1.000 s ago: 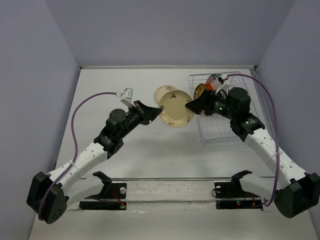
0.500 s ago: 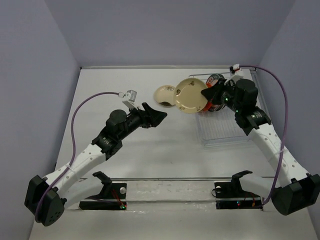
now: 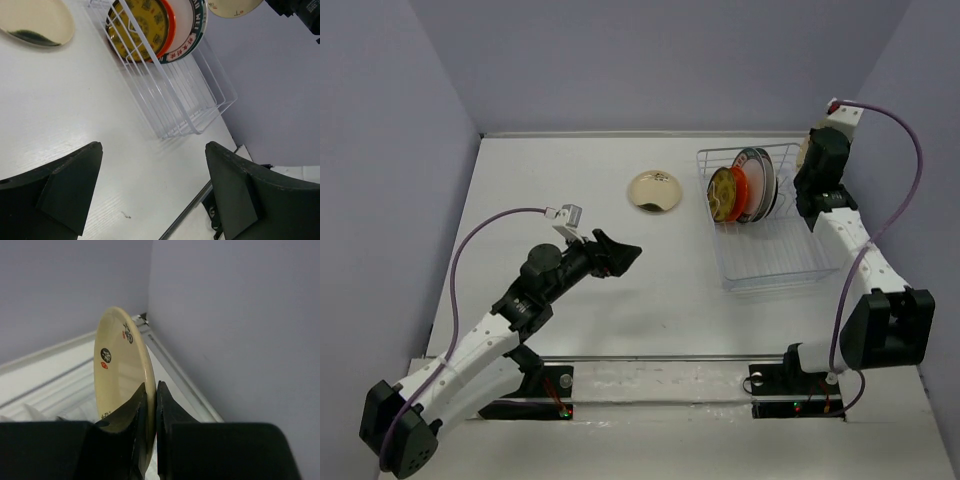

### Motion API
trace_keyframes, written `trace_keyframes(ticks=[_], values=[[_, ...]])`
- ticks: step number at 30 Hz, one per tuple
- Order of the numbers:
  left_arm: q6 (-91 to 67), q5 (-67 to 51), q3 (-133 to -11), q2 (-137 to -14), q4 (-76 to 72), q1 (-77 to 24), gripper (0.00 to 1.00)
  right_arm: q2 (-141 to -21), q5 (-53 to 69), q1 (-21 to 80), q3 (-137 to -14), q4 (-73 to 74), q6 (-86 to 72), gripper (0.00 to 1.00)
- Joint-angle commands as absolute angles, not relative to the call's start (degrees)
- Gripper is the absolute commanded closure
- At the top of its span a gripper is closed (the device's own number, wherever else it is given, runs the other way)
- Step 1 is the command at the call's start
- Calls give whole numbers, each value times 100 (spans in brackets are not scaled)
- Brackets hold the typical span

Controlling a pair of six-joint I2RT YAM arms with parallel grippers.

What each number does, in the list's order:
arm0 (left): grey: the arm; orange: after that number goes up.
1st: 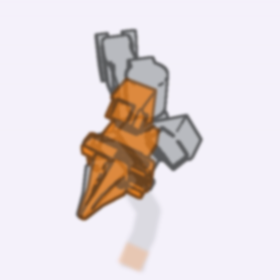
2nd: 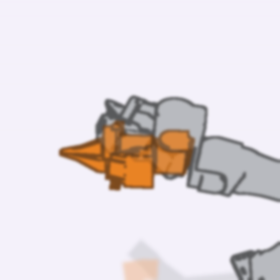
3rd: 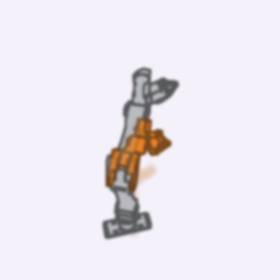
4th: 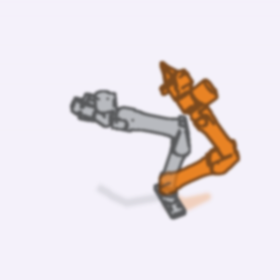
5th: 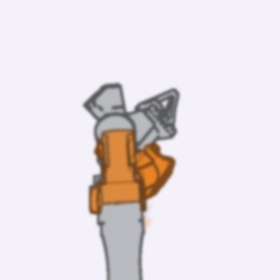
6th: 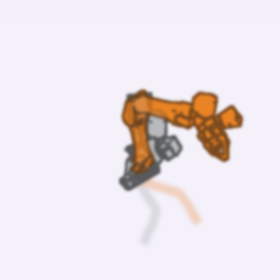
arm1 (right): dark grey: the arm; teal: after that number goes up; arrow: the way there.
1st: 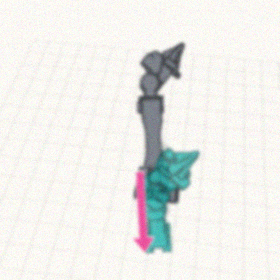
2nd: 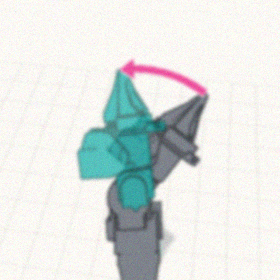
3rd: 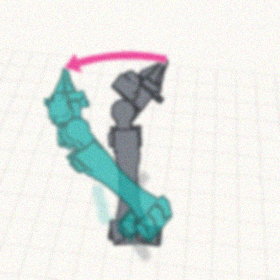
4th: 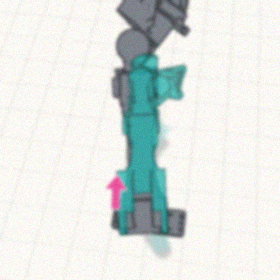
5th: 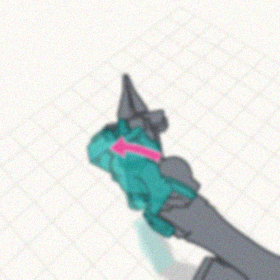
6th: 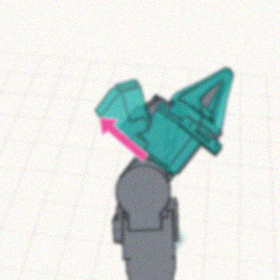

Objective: Load the plates into the dish rack

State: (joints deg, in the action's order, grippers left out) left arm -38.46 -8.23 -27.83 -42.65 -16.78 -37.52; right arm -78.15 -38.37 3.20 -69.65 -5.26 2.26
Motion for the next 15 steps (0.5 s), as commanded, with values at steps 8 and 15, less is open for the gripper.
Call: trace_keyframes(ticks=[8,15], values=[[-3964,-1362,-2382,-4456,-2707,-3779,6,-8130,-3446,369,-5915,-2594,2066,93],[-3946,-1327,-2154,-4298,-2716,-3779,6,-8182,-2613,369,-5809,-2216,1521,93]])
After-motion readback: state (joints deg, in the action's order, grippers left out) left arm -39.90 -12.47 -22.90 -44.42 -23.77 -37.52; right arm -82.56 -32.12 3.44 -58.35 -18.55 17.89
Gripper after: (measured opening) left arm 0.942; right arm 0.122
